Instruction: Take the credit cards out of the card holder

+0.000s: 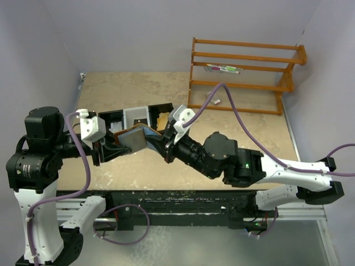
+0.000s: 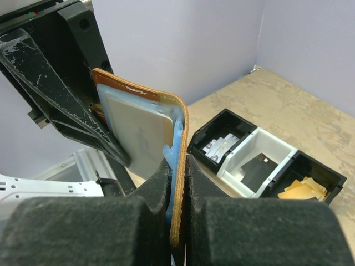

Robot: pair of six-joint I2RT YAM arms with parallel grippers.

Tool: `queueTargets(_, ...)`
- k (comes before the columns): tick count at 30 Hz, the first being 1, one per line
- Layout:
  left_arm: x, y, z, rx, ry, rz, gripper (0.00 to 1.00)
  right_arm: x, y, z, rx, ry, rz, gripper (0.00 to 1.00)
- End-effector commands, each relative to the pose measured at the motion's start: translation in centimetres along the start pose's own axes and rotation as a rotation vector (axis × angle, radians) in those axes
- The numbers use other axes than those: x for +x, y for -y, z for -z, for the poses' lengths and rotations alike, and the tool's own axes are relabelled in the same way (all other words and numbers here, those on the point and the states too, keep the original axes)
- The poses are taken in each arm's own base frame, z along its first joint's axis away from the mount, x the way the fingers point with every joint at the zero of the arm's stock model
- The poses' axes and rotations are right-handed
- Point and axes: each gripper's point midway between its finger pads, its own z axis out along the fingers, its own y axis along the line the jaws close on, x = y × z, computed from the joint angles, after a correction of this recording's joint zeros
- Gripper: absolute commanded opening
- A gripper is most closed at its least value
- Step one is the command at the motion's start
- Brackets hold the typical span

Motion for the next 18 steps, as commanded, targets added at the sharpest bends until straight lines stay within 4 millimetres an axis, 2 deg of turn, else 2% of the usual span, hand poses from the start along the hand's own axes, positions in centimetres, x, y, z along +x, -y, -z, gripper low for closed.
queueTargets(1,-0.8,1.1,0.3,0.046,0.015,-0.065,0.26,-2.5,-0.1,0.4,-0.030,0.083,-0.053,0.00)
queueTargets(6,-0.6,1.8,0.4,0.075,0.005,-0.056,0.26,-2.4,1.0,0.3,-0.081,0.095,-0.100,0.00)
queueTargets(11,-0.8,2.3,0.5,0.086,0.015,-0.053,0.26,-2.5,1.2,0.5,-0.173,0.110,-0.155,0.00)
queueTargets(18,-0.5,2.7,0.6,0.088,0.006,-0.063,0.31,-2.2,1.4,0.5,-0.208,0.106,-0.164,0.00)
